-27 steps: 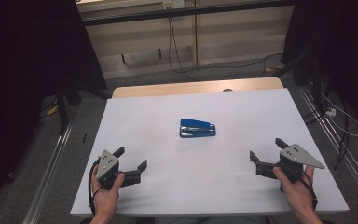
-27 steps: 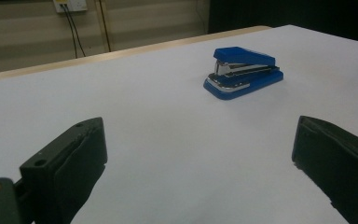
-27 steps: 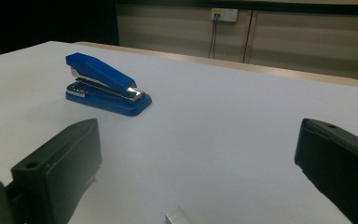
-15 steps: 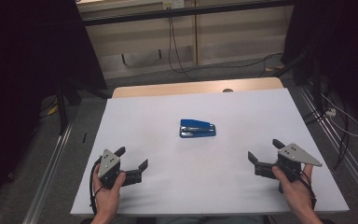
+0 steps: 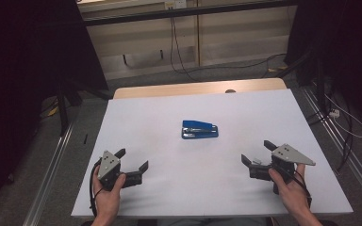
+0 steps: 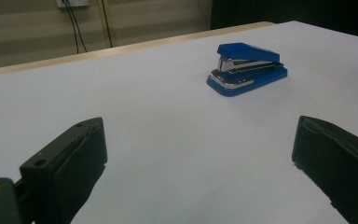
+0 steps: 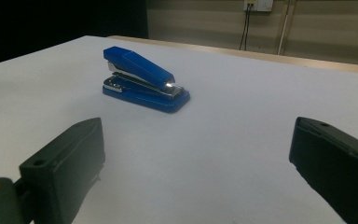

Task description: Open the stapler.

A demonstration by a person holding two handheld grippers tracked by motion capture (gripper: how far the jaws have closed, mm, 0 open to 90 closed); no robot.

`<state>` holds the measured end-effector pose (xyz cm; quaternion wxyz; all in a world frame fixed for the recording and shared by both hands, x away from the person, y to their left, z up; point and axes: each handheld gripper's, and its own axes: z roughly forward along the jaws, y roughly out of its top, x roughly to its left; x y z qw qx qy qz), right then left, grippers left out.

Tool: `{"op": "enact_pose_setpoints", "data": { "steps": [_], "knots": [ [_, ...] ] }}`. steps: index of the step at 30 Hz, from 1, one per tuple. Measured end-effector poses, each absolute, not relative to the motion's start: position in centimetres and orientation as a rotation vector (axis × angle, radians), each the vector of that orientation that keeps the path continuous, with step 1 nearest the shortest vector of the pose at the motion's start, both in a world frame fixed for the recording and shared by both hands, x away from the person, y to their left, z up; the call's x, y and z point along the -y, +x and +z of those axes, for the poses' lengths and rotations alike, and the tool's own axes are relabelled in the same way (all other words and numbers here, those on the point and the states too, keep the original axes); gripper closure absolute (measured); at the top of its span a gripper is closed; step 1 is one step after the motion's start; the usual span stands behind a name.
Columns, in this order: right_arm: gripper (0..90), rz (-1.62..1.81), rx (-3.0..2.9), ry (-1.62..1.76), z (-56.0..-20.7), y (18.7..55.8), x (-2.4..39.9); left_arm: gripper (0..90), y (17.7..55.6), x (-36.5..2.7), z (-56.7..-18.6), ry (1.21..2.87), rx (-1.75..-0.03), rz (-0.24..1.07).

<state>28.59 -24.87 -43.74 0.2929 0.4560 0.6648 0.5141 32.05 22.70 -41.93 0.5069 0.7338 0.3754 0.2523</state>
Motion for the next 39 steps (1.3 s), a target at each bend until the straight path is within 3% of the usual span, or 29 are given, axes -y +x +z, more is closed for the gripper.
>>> {"op": "enact_pose_setpoints", "data": {
  "steps": [39],
  "knots": [
    [7.2,1.49,-1.935,1.059,-42.7,33.5,19.3,3.3,32.1,-22.7,-42.1,1.791,-0.892,0.603]
  ]
}}
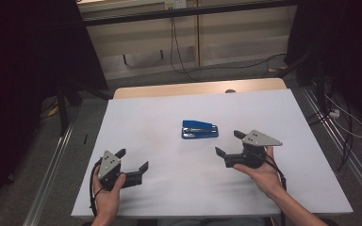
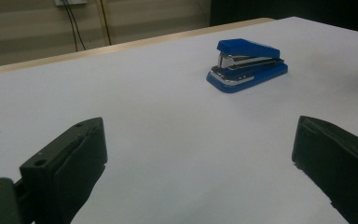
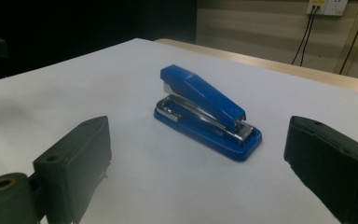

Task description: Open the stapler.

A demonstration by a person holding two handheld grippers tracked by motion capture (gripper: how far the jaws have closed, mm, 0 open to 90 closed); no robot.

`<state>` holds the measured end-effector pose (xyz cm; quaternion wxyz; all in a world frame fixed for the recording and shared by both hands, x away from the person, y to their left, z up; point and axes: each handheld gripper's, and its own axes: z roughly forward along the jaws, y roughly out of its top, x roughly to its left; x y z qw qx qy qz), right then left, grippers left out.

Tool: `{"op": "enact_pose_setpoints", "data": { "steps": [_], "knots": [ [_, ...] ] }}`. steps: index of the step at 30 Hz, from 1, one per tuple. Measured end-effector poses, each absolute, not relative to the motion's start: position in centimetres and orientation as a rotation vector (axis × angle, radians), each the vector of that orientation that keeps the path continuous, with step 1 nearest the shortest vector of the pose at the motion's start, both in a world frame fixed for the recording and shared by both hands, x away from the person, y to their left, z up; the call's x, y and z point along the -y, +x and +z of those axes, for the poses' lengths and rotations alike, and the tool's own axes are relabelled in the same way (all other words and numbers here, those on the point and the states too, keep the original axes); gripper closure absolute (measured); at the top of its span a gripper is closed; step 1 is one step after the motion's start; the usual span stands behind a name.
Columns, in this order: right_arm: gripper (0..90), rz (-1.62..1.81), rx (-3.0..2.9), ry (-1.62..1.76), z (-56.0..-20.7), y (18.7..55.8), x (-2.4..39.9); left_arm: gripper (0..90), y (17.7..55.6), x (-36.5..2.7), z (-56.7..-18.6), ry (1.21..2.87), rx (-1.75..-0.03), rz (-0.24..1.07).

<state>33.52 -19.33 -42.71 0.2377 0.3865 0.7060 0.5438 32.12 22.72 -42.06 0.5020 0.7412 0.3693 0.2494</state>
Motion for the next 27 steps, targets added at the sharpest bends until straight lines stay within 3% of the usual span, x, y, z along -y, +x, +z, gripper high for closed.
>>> {"op": "enact_pose_setpoints", "data": {
  "steps": [12,15,24,27],
  "knots": [
    [11.6,1.501,-1.968,1.017,-42.4,35.1,17.6,3.3,32.4,-22.8,-42.2,1.794,-0.896,0.596],
    [18.6,1.517,-2.0,0.996,-42.5,35.6,16.7,3.3,32.4,-22.7,-42.3,1.797,-0.906,0.592],
    [27.4,1.555,-2.031,0.985,-42.8,36.7,15.1,3.3,32.6,-22.6,-42.3,1.809,-0.902,0.598],
    [35.6,1.577,-2.052,0.993,-43.1,37.1,14.8,3.3,32.6,-22.5,-42.4,1.809,-0.903,0.588]
  ]
}}
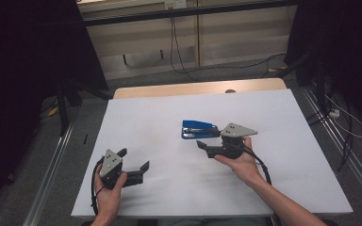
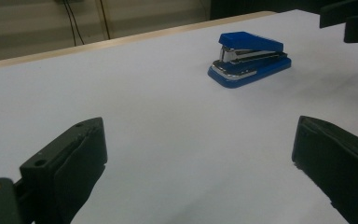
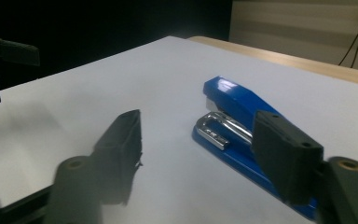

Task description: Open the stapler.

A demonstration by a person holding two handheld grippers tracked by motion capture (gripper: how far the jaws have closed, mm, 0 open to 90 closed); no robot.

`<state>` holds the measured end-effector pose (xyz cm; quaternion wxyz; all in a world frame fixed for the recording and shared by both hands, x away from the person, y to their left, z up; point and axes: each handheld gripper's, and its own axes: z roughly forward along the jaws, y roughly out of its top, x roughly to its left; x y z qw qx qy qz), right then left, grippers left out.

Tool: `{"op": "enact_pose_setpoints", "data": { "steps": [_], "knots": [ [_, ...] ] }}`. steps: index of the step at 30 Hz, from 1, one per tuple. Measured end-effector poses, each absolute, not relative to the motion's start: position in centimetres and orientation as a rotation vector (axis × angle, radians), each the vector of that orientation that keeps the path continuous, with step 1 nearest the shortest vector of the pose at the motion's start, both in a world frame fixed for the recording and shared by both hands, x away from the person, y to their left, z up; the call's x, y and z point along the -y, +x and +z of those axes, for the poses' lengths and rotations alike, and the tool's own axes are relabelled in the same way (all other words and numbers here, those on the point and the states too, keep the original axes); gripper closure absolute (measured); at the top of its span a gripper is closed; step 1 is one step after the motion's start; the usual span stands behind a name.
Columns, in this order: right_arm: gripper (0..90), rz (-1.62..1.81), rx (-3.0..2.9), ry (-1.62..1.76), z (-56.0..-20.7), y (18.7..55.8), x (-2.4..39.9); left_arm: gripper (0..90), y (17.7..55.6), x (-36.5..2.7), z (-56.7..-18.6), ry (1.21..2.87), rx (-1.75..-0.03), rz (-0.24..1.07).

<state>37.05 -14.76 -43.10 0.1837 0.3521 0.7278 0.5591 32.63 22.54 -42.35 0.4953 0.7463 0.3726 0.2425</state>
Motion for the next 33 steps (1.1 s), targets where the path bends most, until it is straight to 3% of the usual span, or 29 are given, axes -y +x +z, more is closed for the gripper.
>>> {"op": "enact_pose_setpoints", "data": {
  "steps": [8,10,12,15,16,19,33],
  "knots": [
    [50.2,1.561,-2.079,0.991,-43.3,37.6,14.2,3.2,32.6,-22.7,-42.4,1.819,-0.876,0.57],
    [61.3,1.583,-2.08,0.986,-43.2,38.1,14.0,2.9,32.9,-22.3,-42.6,1.851,-0.857,0.561],
    [63.2,1.586,-2.079,0.981,-43.1,38.2,13.8,2.9,33.0,-22.2,-42.7,1.858,-0.851,0.547],
    [75.5,1.584,-2.102,0.97,-43.3,38.5,13.3,3.6,33.3,-21.6,-42.8,1.869,-0.845,0.521],
    [83.6,1.576,-2.121,0.956,-43.5,38.7,13.1,3.6,33.4,-21.5,-42.8,1.868,-0.839,0.519],
    [89.8,1.56,-2.117,0.957,-43.5,38.8,13.0,3.9,33.9,-21.0,-42.8,1.87,-0.825,0.523],
    [90.0,1.499,-2.129,0.939,-43.6,40.2,12.4,10.0,37.4,-17.9,-42.9,1.885,-0.791,0.476]
  ]
}}
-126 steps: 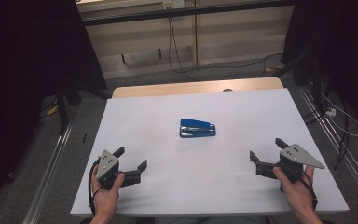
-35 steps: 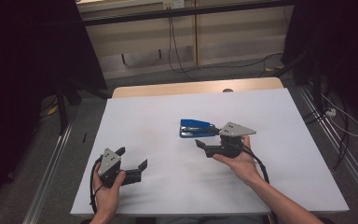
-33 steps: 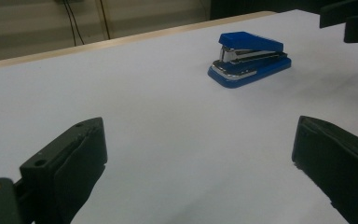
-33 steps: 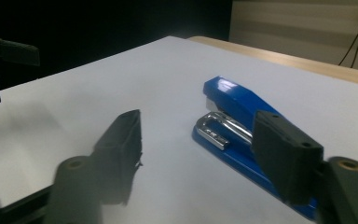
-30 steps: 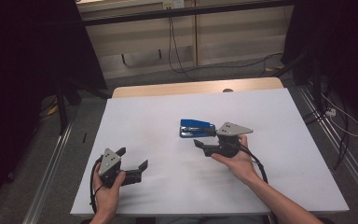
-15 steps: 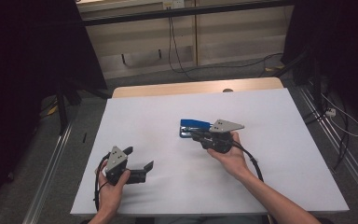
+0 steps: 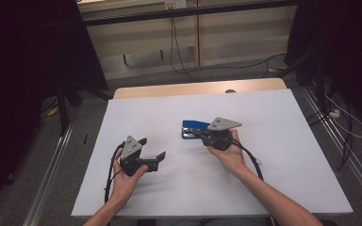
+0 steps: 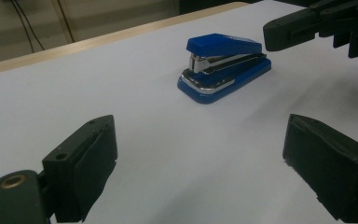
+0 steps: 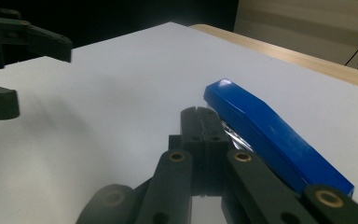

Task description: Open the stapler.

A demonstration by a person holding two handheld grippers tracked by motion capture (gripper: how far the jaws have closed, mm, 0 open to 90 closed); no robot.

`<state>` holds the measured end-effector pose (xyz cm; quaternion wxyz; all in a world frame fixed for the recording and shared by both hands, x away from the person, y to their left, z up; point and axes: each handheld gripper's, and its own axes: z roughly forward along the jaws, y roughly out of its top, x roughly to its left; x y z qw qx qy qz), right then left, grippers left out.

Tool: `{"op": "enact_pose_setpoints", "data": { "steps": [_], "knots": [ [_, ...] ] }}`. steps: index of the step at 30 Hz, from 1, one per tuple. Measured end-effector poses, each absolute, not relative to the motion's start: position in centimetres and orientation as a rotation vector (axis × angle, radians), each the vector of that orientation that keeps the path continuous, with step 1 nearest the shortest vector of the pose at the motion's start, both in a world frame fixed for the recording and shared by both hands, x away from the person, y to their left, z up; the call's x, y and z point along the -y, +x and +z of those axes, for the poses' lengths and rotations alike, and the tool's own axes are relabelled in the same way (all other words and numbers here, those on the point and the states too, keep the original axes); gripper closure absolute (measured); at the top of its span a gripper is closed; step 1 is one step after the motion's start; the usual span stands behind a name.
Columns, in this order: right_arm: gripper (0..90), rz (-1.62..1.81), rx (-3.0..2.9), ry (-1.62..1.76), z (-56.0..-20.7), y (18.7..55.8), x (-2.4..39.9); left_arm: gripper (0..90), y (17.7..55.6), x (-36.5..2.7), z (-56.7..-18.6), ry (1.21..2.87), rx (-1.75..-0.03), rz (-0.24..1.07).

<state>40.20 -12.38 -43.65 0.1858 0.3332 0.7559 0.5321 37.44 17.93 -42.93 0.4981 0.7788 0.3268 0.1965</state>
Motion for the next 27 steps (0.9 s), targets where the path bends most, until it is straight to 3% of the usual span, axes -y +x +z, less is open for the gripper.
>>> {"op": "enact_pose_setpoints", "data": {
  "steps": [13,19,22,23,27],
  "knots": [
    [90.0,1.476,-2.17,0.918,-43.7,40.8,11.6,11.4,40.5,-15.6,-42.5,1.866,-0.794,0.478],
    [90.0,1.463,-2.172,0.929,-44.0,41.2,11.6,20.7,41.9,-14.4,-43.3,1.922,-0.792,0.463],
    [90.0,1.454,-2.171,0.931,-44.0,41.4,11.7,28.0,42.3,-13.8,-43.1,1.93,-0.783,0.465],
    [90.0,1.446,-2.17,0.934,-44.0,41.6,11.7,36.6,42.5,-13.5,-43.0,1.926,-0.788,0.468],
    [90.0,1.429,-2.185,0.933,-44.1,41.7,11.6,44.5,43.2,-12.7,-42.8,1.937,-0.81,0.458]
  ]
}}
